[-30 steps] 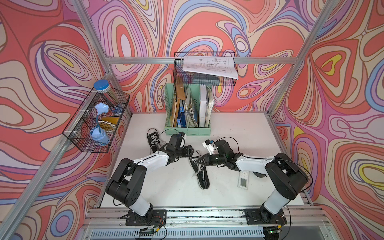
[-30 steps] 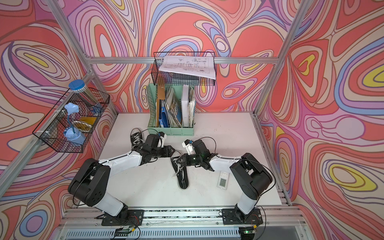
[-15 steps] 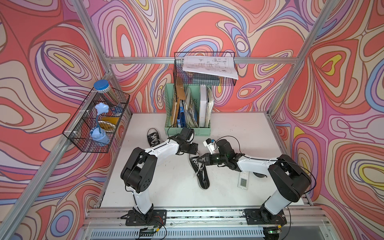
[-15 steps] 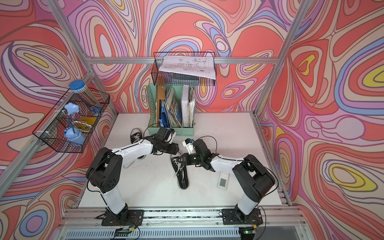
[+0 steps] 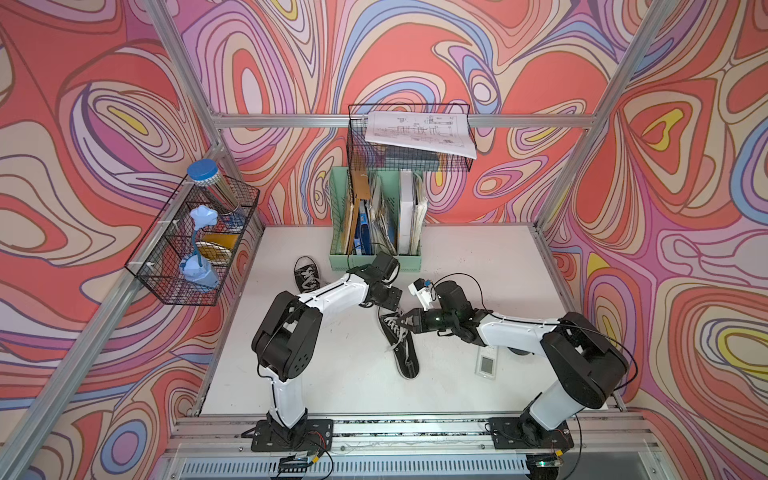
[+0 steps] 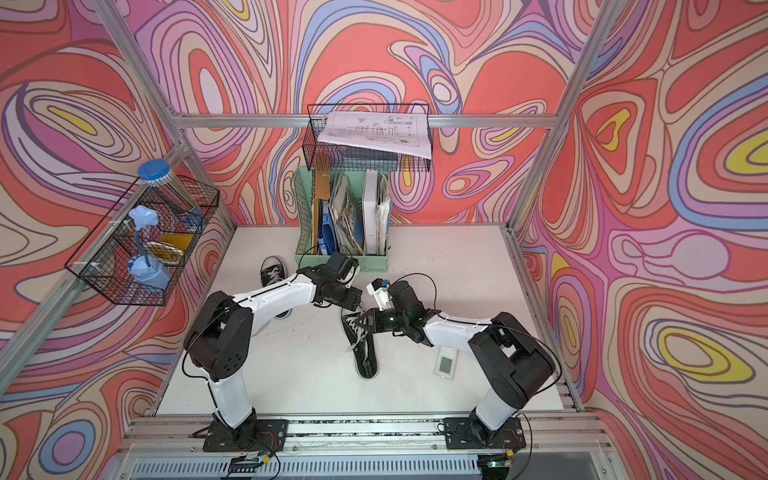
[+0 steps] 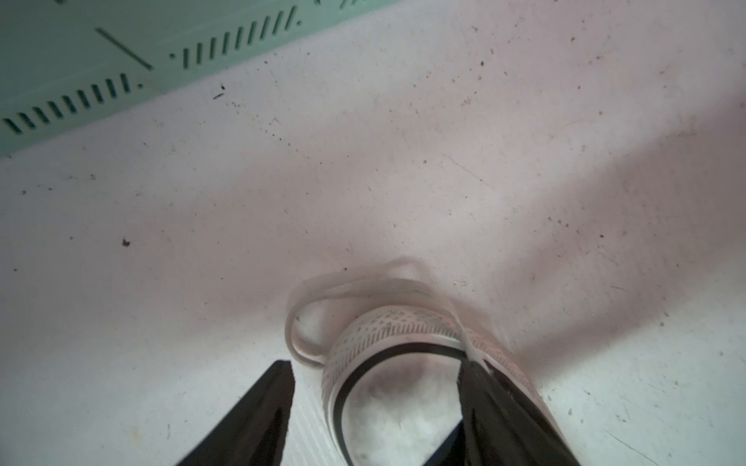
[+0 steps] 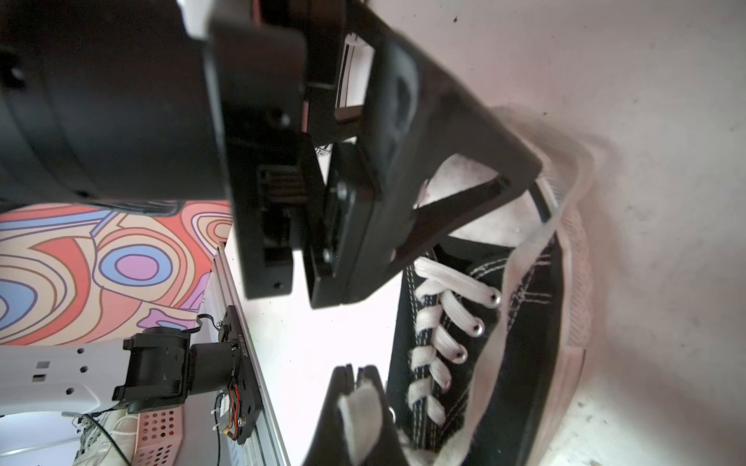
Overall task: Tie the shoes
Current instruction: Wrap the shoelace around the shoelace.
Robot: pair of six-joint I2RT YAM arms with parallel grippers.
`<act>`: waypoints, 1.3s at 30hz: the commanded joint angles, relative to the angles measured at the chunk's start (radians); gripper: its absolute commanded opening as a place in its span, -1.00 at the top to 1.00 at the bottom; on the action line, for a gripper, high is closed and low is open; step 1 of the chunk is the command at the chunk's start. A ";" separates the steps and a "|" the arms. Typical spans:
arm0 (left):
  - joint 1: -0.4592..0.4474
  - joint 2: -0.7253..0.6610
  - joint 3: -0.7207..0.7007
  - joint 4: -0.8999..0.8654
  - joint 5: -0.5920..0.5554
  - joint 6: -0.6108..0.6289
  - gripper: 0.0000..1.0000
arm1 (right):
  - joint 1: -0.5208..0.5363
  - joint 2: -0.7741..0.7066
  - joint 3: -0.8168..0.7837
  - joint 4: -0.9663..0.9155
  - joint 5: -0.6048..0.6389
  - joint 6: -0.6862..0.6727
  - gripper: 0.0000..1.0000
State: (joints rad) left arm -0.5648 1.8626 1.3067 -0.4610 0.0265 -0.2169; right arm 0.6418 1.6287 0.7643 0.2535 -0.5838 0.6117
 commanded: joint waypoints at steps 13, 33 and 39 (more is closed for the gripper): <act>0.083 0.025 -0.056 0.006 -0.034 -0.065 -0.08 | -0.004 0.026 -0.009 0.036 -0.018 -0.001 1.00; 0.084 0.117 -0.049 0.045 0.002 -0.078 0.51 | -0.004 0.040 -0.001 0.029 -0.027 -0.001 1.00; 0.089 0.116 -0.053 0.076 -0.014 -0.079 0.93 | -0.004 0.035 -0.002 0.019 -0.022 -0.009 1.00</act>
State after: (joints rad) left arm -0.4816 1.9533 1.2621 -0.3988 0.0193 -0.2886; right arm 0.6418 1.6600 0.7643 0.2760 -0.6022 0.6144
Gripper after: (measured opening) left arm 0.084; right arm 0.041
